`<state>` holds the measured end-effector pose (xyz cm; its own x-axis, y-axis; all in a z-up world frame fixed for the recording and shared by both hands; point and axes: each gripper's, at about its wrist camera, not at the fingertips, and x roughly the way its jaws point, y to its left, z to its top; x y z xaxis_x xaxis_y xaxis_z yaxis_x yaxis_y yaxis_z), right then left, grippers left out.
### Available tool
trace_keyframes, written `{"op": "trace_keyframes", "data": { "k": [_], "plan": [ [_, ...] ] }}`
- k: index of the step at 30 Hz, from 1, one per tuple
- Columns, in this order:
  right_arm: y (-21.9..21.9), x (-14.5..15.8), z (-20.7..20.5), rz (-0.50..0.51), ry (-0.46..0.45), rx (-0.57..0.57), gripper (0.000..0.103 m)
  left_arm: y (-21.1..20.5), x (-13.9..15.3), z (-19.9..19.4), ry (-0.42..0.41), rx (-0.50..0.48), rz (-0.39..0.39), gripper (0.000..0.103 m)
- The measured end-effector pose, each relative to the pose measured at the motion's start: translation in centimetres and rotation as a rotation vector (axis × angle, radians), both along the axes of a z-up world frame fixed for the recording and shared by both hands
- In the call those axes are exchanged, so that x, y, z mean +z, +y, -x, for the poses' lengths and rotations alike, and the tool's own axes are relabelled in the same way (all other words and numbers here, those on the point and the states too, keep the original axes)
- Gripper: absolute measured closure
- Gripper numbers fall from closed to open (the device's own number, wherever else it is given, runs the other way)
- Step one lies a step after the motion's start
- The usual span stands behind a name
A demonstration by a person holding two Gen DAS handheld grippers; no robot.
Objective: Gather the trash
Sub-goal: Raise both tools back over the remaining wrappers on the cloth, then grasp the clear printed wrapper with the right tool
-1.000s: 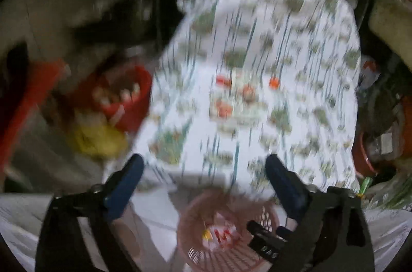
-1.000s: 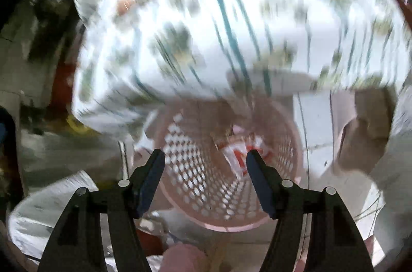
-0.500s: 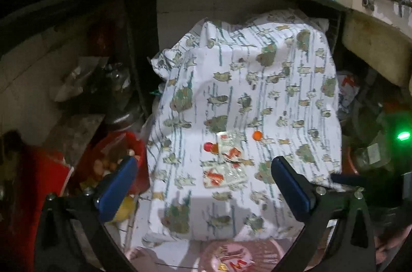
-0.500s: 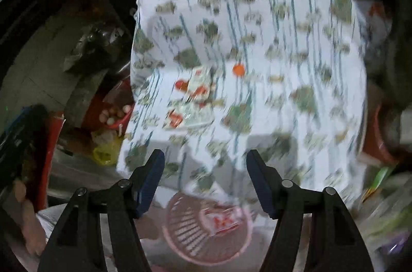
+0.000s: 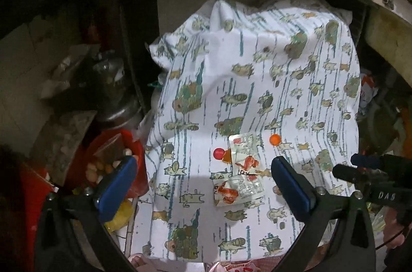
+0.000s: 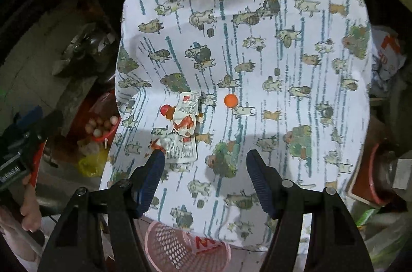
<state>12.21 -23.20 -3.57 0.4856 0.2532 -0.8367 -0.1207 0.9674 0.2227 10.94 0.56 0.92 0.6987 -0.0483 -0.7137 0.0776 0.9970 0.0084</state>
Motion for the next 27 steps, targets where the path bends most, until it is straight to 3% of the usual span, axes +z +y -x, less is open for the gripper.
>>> {"op": "trace_keyframes", "data": {
  "k": [2, 4, 6, 10, 17, 20, 27],
  "plan": [
    [-0.2, -1.9, -0.2, -0.009, -0.005, -0.033, 0.035, -0.1, -2.1, -0.1, 0.029, -0.005, -0.021, 0.000],
    [0.3, -4.5, -0.9, -0.003, 0.102, -0.039, 0.035, -0.4, -3.4, -1.0, 0.097, -0.009, -0.025, 0.000],
    [0.8, -5.2, -1.8, -0.048, 0.146, 0.018, 0.035, -0.4, -3.6, -1.6, 0.095, -0.009, -0.008, 0.000],
    [1.5, -5.1, -3.4, 0.020, 0.092, 0.004, 0.035, 0.0, -3.9, -2.7, 0.085, 0.029, -0.053, 0.000],
    [2.3, -6.4, -7.0, -0.017, 0.115, -0.039, 0.041, 1.7, -6.0, -5.6, 0.232, 0.097, -0.005, 0.000],
    [3.1, -7.1, -8.8, -0.067, 0.147, -0.054, 0.043, 1.7, -7.6, -6.8, 0.272, 0.119, -0.074, 0.000],
    [4.6, -11.6, -11.5, -0.134, 0.268, -0.133, 0.054, 2.3, -9.0, -8.4, 0.323, 0.141, -0.051, 0.000]
  ]
}}
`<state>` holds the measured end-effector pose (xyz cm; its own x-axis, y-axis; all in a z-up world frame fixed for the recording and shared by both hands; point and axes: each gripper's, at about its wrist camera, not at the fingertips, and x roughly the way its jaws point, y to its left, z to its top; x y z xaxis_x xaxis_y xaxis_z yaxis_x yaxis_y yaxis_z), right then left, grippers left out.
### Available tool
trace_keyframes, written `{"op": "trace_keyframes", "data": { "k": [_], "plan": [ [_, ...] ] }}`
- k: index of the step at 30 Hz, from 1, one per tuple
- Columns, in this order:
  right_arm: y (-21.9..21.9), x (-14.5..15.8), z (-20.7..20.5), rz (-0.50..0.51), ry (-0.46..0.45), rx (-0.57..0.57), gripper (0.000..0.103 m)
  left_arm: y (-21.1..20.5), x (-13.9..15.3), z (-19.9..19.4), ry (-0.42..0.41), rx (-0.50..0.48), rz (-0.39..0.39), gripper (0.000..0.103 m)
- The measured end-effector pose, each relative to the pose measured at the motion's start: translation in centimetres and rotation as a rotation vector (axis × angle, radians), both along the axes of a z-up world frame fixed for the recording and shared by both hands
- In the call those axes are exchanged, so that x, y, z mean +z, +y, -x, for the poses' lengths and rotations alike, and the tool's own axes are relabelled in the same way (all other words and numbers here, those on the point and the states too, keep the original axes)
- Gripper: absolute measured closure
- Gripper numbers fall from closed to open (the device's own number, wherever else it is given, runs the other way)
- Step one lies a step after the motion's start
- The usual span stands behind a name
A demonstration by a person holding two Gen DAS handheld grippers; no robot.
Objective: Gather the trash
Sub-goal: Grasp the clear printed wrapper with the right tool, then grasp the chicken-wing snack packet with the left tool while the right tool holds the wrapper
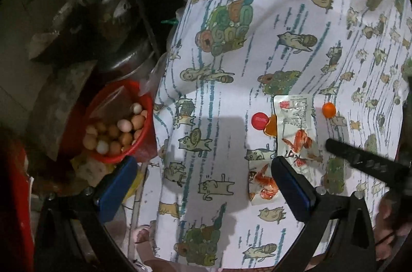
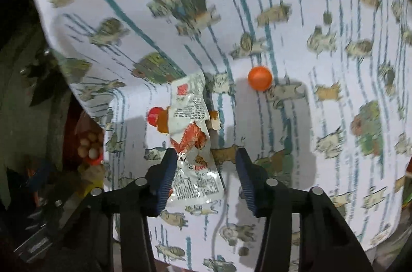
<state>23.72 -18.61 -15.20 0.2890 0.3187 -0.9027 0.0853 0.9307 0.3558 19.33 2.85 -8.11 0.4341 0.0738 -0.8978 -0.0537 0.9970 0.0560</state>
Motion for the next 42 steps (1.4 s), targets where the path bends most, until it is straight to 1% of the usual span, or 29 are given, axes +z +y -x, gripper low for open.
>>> {"op": "trace_keyframes", "data": {
  "k": [3, 4, 6, 8, 10, 12, 14, 17, 19, 20, 23, 26, 28, 29, 31, 34, 36, 37, 39, 42],
  "plan": [
    [0.4, -1.8, -0.4, -0.066, 0.056, -0.035, 0.054, 0.2, 0.0, -0.4, 0.020, 0.006, 0.065, 0.000],
    [0.5, -2.4, -0.5, -0.110, 0.070, -0.048, 0.054, 0.4, 0.0, -0.5, 0.023, 0.023, 0.072, 0.000],
    [0.5, -2.7, -0.3, -0.141, 0.057, -0.065, 0.055, 0.7, 0.1, -0.5, 0.021, 0.042, 0.089, 0.000],
    [0.6, -3.2, -0.4, -0.102, 0.031, -0.079, 0.066, 0.8, 0.1, -0.5, 0.030, 0.046, 0.108, 0.000],
    [0.7, -3.9, -0.5, -0.075, 0.044, -0.074, 0.067, 0.9, 0.2, -0.4, 0.032, 0.051, 0.119, 0.000],
    [0.6, -4.6, -0.4, -0.068, 0.056, -0.076, 0.071, 0.9, 0.3, -0.4, 0.025, 0.048, 0.103, 0.000],
    [0.7, -4.7, -0.2, -0.072, 0.040, -0.072, 0.084, 0.8, 0.4, -0.3, 0.011, 0.038, 0.076, 0.000],
    [0.8, -4.4, 0.2, -0.092, 0.028, -0.033, 0.095, 0.7, 0.2, -0.2, 0.006, 0.025, 0.053, 0.000],
    [0.5, -3.7, 0.6, -0.106, 0.005, -0.019, 0.098, 0.7, 0.0, -0.2, 0.012, 0.025, 0.048, 0.000],
    [0.5, -3.1, 0.9, -0.105, -0.009, -0.003, 0.099, 0.7, -0.2, -0.3, 0.018, 0.028, 0.045, 0.000],
    [0.8, -1.7, 1.5, -0.063, -0.002, 0.058, 0.099, 0.6, -0.6, -0.4, 0.041, 0.032, 0.058, 0.000],
    [0.6, -0.8, 2.3, -0.086, 0.040, 0.146, 0.099, 0.3, -0.7, -0.4, 0.052, 0.021, 0.077, 0.000],
    [0.5, -0.8, 3.0, -0.064, 0.084, 0.211, 0.099, -0.3, -0.6, -0.3, 0.047, 0.004, 0.051, 0.000],
    [0.1, -0.7, 3.5, -0.049, 0.093, 0.227, 0.099, -0.5, -0.7, -0.2, 0.045, -0.003, 0.034, 0.000],
    [-1.1, -0.6, 4.2, -0.032, 0.091, 0.215, 0.099, -0.9, -0.9, -0.2, 0.045, -0.015, 0.009, 0.000],
    [-3.6, -0.6, 4.7, 0.017, 0.108, 0.179, 0.099, -1.0, -1.3, -0.2, 0.062, -0.017, 0.008, 0.000],
    [-4.8, -0.8, 5.1, 0.059, 0.114, 0.193, 0.099, -1.1, -1.5, -0.1, 0.073, -0.015, 0.016, 0.000],
    [-5.3, -0.9, 5.4, 0.067, 0.123, 0.220, 0.099, -1.1, -1.6, -0.1, 0.076, -0.016, 0.019, 0.000],
    [-5.3, -1.6, 6.0, 0.045, 0.162, 0.298, 0.099, -1.3, -1.6, -0.1, 0.078, -0.016, 0.023, 0.000],
    [-4.8, -2.6, 7.3, 0.040, 0.200, 0.353, 0.099, -1.8, -1.6, 0.0, 0.075, -0.024, 0.018, 0.000]
  ]
}}
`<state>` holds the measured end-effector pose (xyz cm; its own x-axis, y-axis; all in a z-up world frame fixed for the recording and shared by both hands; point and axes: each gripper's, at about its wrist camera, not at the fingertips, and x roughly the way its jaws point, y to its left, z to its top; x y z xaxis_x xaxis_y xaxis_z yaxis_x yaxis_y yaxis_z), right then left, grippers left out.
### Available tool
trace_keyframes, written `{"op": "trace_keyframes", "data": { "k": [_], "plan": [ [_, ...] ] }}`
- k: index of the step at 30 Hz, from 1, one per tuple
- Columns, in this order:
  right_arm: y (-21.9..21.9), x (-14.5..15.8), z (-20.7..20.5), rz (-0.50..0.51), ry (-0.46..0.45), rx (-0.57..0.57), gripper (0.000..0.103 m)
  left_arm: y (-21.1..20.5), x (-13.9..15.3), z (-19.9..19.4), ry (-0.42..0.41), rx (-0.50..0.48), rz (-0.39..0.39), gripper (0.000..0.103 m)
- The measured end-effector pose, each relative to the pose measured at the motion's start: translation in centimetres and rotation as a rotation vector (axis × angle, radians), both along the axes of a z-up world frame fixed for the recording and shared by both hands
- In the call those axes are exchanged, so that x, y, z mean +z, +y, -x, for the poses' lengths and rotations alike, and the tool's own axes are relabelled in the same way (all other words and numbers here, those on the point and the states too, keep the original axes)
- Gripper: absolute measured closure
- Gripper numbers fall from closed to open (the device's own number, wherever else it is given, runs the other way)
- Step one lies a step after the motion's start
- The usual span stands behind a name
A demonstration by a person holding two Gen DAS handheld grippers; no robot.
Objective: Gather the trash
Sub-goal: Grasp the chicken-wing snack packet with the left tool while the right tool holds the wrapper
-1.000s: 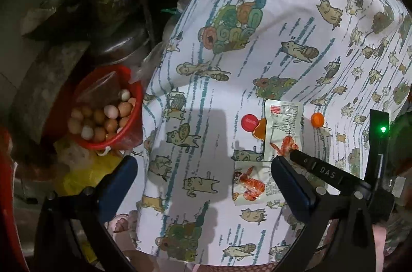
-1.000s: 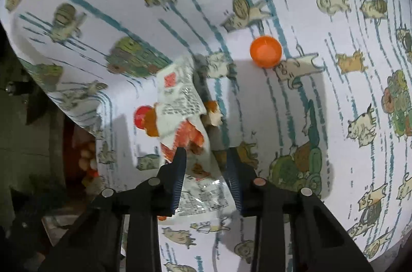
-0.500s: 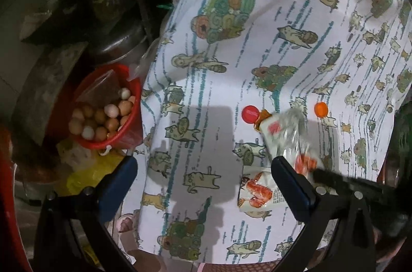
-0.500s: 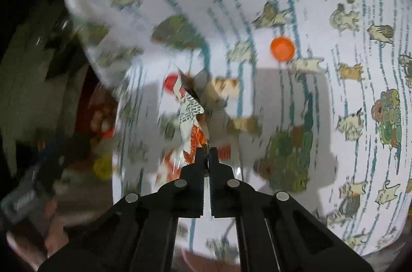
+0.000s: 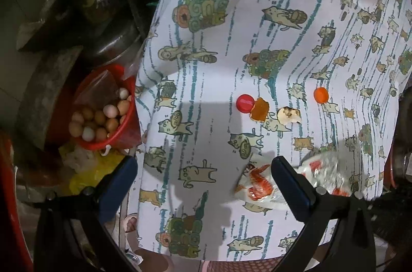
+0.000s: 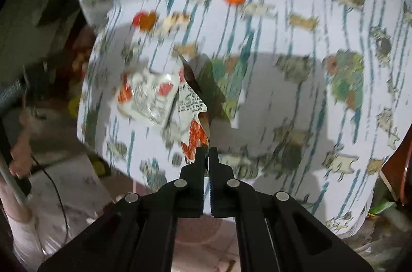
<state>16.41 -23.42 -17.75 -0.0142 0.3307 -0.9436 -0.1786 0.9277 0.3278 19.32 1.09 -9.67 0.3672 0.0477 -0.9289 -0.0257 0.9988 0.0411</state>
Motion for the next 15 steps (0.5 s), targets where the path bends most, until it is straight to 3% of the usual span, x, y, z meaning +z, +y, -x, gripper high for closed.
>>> {"op": "trace_keyframes", "data": {
  "k": [6, 10, 15],
  "plan": [
    [1.8, -0.4, 2.7, -0.113, 0.065, 0.067, 0.099, -0.5, -0.7, 0.1, 0.036, 0.009, 0.032, 0.000],
    [3.3, 0.1, 4.0, -0.070, 0.049, 0.115, 0.099, -0.7, -2.8, 0.5, 0.141, 0.051, 0.080, 0.000],
    [2.3, 0.2, 3.8, -0.024, 0.052, 0.067, 0.099, -0.8, -6.6, 0.9, 0.268, 0.109, 0.121, 0.000]
  ]
}}
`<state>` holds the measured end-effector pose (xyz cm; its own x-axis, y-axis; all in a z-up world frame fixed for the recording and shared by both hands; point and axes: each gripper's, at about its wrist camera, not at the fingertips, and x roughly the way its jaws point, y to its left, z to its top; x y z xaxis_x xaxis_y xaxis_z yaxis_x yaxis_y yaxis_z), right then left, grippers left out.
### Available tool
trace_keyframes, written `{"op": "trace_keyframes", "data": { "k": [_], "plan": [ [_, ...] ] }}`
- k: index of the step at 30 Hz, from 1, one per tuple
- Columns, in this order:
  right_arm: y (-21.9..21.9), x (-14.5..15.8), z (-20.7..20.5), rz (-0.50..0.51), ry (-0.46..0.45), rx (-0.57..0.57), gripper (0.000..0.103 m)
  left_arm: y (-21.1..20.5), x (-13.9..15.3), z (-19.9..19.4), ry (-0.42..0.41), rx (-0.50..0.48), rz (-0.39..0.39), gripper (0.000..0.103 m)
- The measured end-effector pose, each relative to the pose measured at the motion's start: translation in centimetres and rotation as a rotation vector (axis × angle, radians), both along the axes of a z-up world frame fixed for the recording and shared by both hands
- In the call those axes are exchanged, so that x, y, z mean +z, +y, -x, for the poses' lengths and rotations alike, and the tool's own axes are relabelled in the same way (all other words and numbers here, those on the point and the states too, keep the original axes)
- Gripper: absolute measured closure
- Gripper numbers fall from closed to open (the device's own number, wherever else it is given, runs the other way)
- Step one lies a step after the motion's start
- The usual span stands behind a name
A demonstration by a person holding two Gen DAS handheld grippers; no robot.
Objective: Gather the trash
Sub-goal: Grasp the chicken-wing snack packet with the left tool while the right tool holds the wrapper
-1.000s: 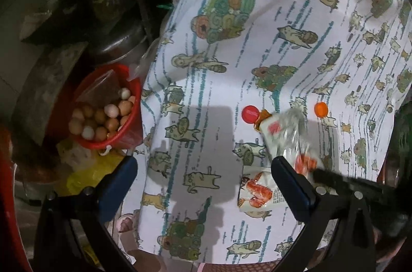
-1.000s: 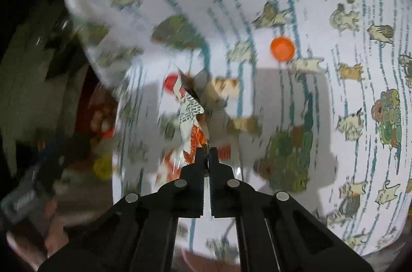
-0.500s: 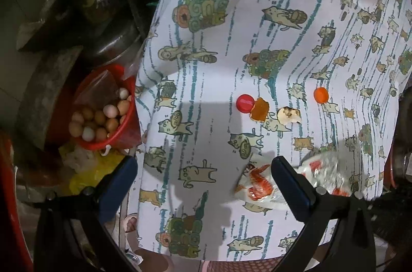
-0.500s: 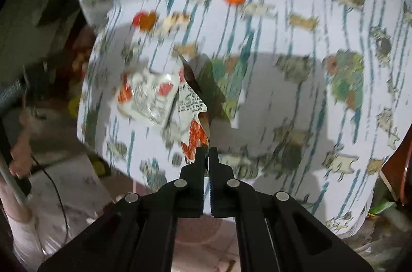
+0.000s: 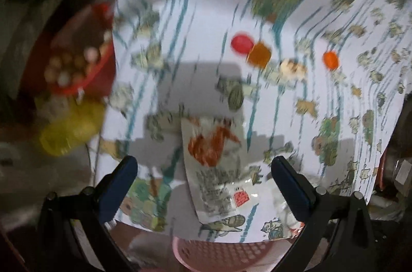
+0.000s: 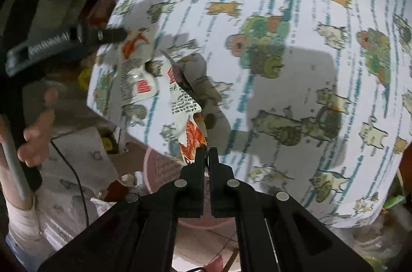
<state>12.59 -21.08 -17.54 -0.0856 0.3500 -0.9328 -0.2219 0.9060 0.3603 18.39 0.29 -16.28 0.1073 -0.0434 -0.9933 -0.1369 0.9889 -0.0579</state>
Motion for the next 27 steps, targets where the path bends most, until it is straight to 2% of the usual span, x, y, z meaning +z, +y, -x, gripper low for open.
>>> {"op": "trace_keyframes", "data": {
  "k": [4, 9, 11, 12, 14, 15, 16, 21, 24, 27],
  "plan": [
    [-1.9, -0.1, -0.8, 0.027, -0.002, -0.091, 0.099, -0.7, -1.7, 0.1, 0.037, -0.018, -0.008, 0.000],
    [-4.4, -0.4, -2.0, 0.019, 0.020, -0.182, 0.099, -1.4, -2.6, 0.4, 0.043, -0.047, -0.025, 0.001],
    [-4.8, -0.4, -2.2, 0.023, 0.018, -0.195, 0.099, -1.6, -2.8, 0.6, 0.052, -0.055, -0.015, 0.011],
    [-4.7, -0.5, -2.2, 0.024, 0.016, -0.197, 0.099, -1.8, -3.1, 0.7, 0.060, -0.057, -0.010, 0.022],
    [-4.5, -0.5, -2.0, 0.033, 0.015, -0.195, 0.099, -2.0, -3.1, 1.0, 0.060, -0.066, -0.034, 0.030],
    [-4.4, -0.5, -1.9, 0.034, 0.014, -0.194, 0.099, -2.3, -3.0, 1.1, 0.050, -0.079, -0.064, 0.039],
    [-4.0, -0.5, -1.9, 0.032, 0.012, -0.191, 0.099, -2.5, -2.9, 1.2, 0.039, -0.098, -0.085, 0.039],
    [-3.7, 0.3, -1.8, 0.026, -0.014, -0.183, 0.099, -3.3, -2.4, 1.9, 0.026, -0.120, -0.073, 0.041],
    [-4.1, 0.6, -1.9, 0.031, -0.025, -0.199, 0.099, -3.8, -0.8, 2.2, -0.023, -0.156, -0.085, 0.041],
    [-4.5, 0.9, -2.0, 0.026, -0.035, -0.218, 0.099, -4.5, 1.0, 3.0, -0.062, -0.171, -0.064, 0.041]
  ]
}}
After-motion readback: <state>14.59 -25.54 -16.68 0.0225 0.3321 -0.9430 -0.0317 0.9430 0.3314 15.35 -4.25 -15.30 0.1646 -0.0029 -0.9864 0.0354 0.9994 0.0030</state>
